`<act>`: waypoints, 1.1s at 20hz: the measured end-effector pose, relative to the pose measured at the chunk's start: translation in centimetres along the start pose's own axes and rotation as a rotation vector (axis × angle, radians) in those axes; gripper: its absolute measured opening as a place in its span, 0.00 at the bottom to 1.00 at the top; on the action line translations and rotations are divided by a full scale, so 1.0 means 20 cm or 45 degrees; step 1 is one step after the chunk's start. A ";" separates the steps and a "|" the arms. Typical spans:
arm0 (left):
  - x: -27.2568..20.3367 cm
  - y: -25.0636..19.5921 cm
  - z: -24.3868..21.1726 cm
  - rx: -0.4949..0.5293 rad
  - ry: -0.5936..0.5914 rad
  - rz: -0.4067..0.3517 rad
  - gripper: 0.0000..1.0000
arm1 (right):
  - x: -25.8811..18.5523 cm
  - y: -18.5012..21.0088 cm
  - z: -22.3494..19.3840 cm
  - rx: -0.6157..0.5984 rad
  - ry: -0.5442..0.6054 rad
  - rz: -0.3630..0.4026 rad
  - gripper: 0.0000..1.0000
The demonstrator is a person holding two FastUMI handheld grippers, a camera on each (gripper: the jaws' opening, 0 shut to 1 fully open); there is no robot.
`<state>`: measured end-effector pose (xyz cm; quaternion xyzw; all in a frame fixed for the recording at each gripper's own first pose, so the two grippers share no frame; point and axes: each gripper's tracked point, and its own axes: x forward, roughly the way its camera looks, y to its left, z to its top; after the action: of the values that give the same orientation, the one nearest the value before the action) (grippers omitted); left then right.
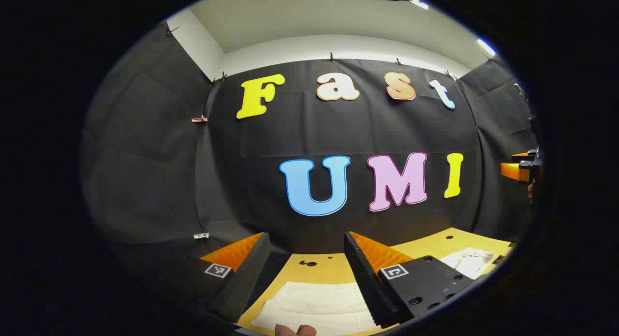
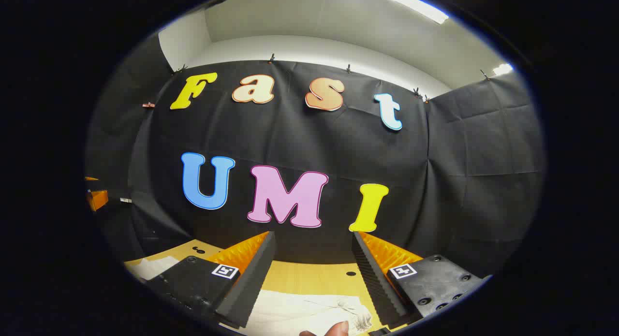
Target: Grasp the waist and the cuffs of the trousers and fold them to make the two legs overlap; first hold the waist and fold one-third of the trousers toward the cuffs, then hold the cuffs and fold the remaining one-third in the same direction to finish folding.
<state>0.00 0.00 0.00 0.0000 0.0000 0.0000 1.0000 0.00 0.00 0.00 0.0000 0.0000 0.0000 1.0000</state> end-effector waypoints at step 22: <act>-0.22 0.13 -1.01 0.967 0.360 -0.365 0.97 | -0.16 -0.12 -0.36 -0.210 0.204 0.001 0.97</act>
<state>-4.47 2.57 -20.13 0.3682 0.1372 -0.1391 0.9090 -3.22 -2.32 -7.26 -0.0823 0.0799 0.0003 0.9934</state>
